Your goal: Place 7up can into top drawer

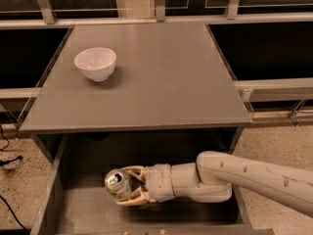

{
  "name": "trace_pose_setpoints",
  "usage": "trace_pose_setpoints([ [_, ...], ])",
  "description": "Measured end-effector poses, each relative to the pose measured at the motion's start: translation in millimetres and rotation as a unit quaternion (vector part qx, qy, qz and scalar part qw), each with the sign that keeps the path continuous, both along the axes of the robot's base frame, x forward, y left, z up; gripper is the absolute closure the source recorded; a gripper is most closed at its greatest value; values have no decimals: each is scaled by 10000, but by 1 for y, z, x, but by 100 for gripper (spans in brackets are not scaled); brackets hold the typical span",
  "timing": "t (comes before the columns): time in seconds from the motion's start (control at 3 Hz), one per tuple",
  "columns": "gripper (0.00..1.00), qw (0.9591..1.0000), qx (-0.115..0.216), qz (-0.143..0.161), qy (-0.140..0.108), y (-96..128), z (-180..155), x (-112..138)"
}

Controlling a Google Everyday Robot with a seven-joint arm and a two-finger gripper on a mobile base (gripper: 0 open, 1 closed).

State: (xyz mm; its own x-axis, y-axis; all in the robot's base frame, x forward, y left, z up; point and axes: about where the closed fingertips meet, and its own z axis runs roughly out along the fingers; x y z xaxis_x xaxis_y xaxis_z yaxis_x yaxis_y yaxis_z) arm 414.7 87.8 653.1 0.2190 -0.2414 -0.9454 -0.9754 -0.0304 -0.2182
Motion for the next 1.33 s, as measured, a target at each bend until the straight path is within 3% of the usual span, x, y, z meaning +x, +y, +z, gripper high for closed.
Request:
trace_pose_setpoints([
  [1.33, 100, 9993, 274, 245, 58, 33, -5, -3],
])
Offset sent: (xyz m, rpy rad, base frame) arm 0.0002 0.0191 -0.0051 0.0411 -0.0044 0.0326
